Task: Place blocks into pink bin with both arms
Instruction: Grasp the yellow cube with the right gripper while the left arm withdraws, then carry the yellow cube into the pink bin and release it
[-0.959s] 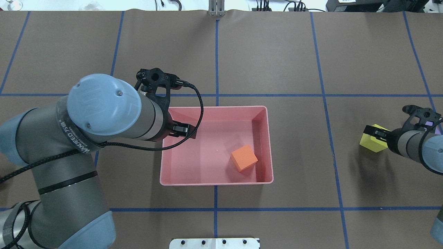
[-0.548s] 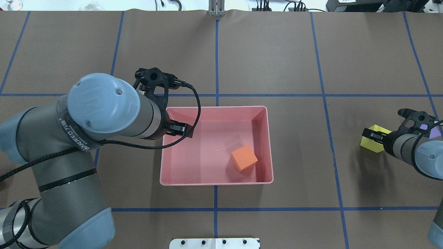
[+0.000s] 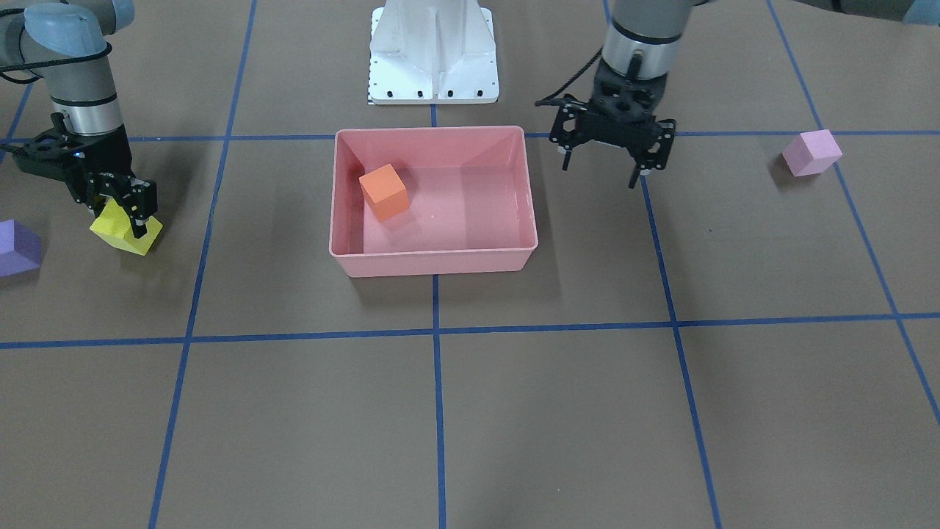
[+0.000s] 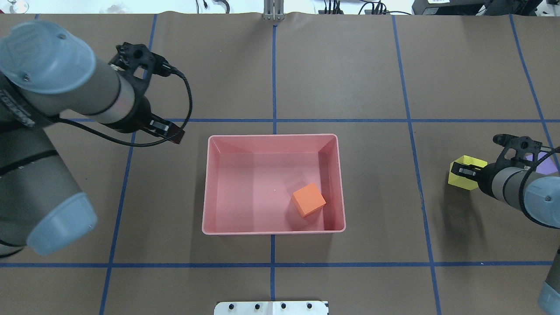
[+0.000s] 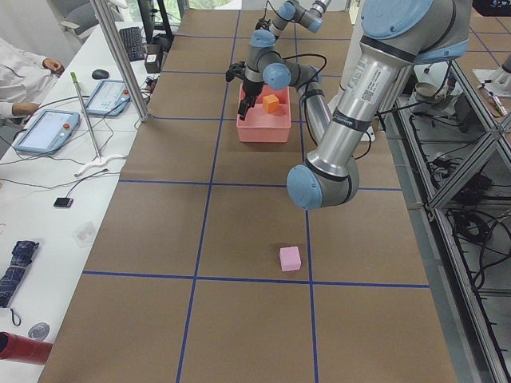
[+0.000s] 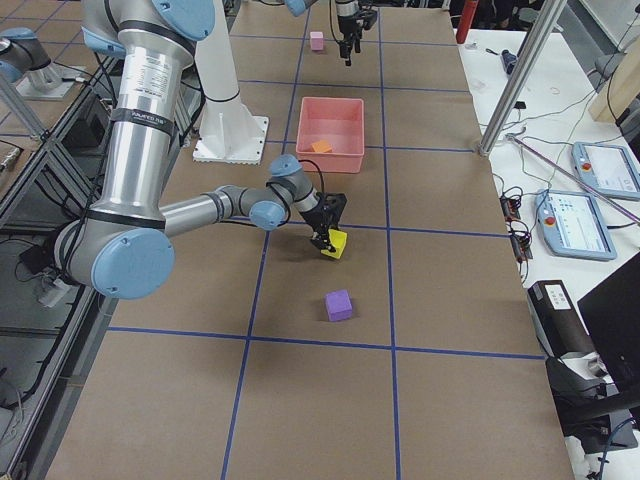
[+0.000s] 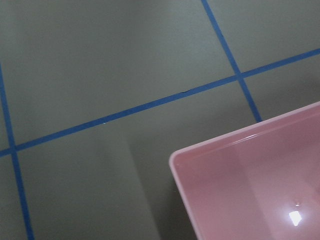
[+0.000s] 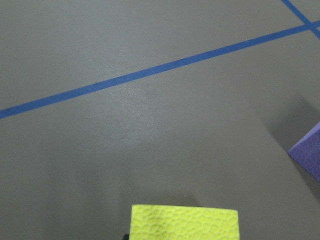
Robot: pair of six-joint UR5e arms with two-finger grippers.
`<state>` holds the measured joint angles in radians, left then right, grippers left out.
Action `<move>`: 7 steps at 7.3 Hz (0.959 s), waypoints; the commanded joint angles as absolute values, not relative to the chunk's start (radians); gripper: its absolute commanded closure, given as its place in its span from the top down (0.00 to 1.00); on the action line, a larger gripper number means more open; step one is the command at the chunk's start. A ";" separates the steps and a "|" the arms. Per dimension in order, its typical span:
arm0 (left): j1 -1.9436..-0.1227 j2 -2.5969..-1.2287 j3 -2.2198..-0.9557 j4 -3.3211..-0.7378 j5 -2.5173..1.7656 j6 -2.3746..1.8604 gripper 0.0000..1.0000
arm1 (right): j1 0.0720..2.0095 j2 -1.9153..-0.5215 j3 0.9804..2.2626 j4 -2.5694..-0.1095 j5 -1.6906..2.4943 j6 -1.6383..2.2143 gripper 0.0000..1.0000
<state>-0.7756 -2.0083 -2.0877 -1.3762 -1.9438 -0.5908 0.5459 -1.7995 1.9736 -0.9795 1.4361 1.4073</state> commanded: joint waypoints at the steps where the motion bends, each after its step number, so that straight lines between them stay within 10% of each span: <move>1: -0.967 -1.779 -2.086 -1.535 -2.075 -0.332 1.00 | 0.581 -1.748 2.029 -0.982 1.518 1.223 0.00; 7: -1.106 -1.105 -1.925 -2.388 -2.161 -0.278 1.00 | 0.644 -1.302 2.132 -1.366 1.644 1.078 0.00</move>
